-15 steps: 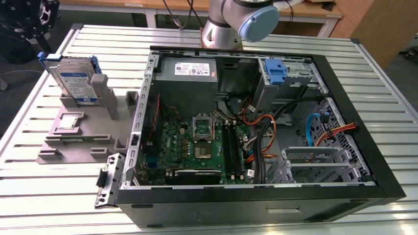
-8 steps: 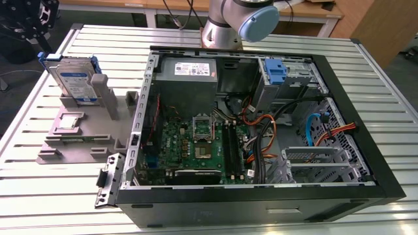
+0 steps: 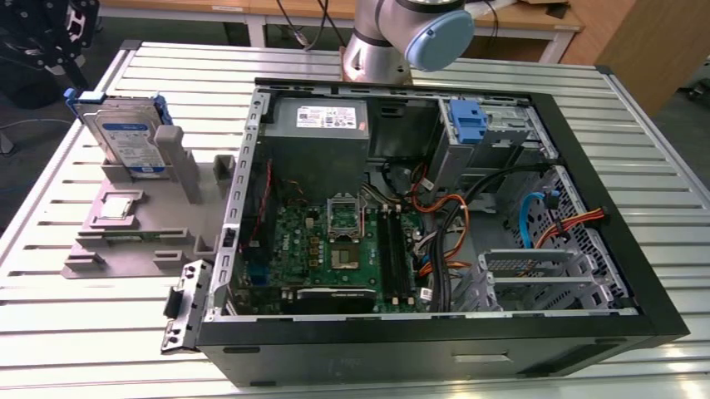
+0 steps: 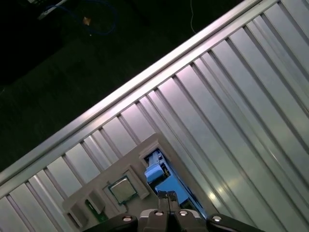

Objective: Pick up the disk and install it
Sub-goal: 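Pick up the disk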

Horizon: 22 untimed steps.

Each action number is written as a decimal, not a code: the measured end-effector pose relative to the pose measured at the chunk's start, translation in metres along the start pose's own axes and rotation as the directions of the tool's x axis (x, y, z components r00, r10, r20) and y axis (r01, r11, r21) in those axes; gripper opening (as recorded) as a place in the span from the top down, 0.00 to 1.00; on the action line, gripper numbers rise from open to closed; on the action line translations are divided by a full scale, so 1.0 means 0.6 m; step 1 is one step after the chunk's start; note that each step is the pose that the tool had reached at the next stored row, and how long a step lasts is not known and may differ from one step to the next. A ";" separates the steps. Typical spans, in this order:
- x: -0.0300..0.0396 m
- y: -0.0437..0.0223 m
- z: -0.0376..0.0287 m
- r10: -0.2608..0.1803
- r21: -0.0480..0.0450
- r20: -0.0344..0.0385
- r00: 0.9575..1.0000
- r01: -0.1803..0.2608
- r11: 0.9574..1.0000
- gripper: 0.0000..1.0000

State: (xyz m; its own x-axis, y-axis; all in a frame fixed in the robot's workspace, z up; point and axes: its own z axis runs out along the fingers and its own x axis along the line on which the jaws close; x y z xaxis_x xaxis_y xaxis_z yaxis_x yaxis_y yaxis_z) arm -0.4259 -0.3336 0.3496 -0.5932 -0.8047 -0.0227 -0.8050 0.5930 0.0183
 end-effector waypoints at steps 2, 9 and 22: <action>0.000 0.000 0.000 -0.014 0.000 0.000 1.000 0.014 1.000 0.90; 0.000 0.000 0.000 -0.084 -0.001 -0.001 0.996 0.084 0.996 0.90; 0.000 0.000 0.001 -0.216 -0.002 -0.002 0.976 0.216 0.976 0.90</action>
State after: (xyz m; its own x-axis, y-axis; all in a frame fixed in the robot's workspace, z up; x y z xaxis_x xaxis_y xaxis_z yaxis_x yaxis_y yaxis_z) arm -0.4259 -0.3336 0.3489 -0.4050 -0.9140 -0.0243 -0.9143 0.4047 0.0154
